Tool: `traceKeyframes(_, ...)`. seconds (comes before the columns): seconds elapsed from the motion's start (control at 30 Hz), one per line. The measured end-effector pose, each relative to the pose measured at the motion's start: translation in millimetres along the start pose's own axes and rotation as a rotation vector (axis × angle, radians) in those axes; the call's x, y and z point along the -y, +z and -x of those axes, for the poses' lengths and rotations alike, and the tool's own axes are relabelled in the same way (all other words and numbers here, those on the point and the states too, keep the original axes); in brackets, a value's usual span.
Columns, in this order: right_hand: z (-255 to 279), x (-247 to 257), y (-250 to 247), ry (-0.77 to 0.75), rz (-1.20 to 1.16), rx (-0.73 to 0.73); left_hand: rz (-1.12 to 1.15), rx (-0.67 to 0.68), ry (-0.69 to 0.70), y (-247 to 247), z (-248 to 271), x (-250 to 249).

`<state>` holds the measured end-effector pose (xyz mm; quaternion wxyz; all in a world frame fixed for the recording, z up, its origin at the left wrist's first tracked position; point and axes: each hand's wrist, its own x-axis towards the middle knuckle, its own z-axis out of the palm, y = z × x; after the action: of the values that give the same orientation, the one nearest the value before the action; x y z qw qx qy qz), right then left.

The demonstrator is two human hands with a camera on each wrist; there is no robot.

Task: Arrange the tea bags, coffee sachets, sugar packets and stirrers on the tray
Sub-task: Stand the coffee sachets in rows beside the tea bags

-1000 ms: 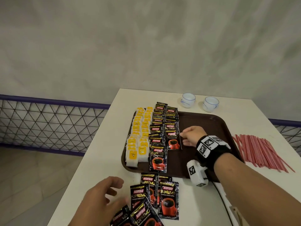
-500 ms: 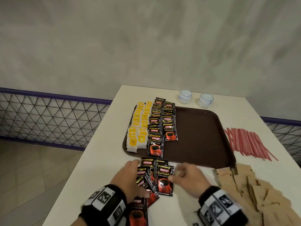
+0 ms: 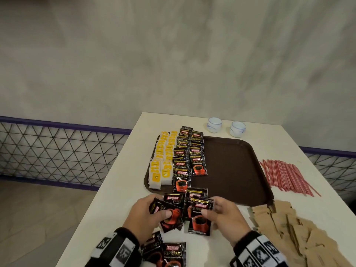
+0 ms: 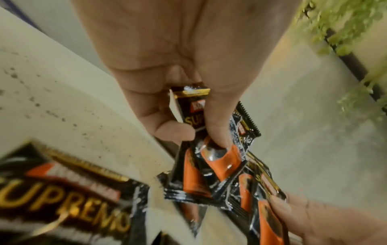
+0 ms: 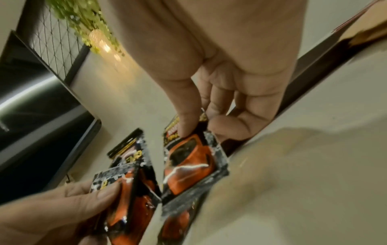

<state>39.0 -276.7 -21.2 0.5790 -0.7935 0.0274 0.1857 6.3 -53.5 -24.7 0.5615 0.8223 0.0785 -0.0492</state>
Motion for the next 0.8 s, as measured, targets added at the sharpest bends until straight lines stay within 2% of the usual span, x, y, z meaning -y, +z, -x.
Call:
traceKeyframes(0.2,8,14,-28,-0.012,-0.187,0.051,0.424,0.123,-0.005,-21,15,-14)
traceKeyframes(0.3,-12,22,-50,-0.017,-0.17,-0.038,0.448,0.09,-0.008,-32,19,-9)
traceKeyframes(0.4,-55,31,-70,-0.001,0.013,-0.178,0.447,0.027,-0.049,-41,21,4)
traceKeyframes(0.53,-114,41,-70,0.05,0.191,-0.123,0.415,0.05,-0.102,-47,24,12)
traceKeyframes(0.67,-148,51,-55,0.099,0.354,-0.047,0.393,0.026,-0.119,-51,18,14)
traceKeyframes(0.8,-163,47,-48,0.163,0.425,-0.092,0.359,-0.001,-0.134,-53,11,20)
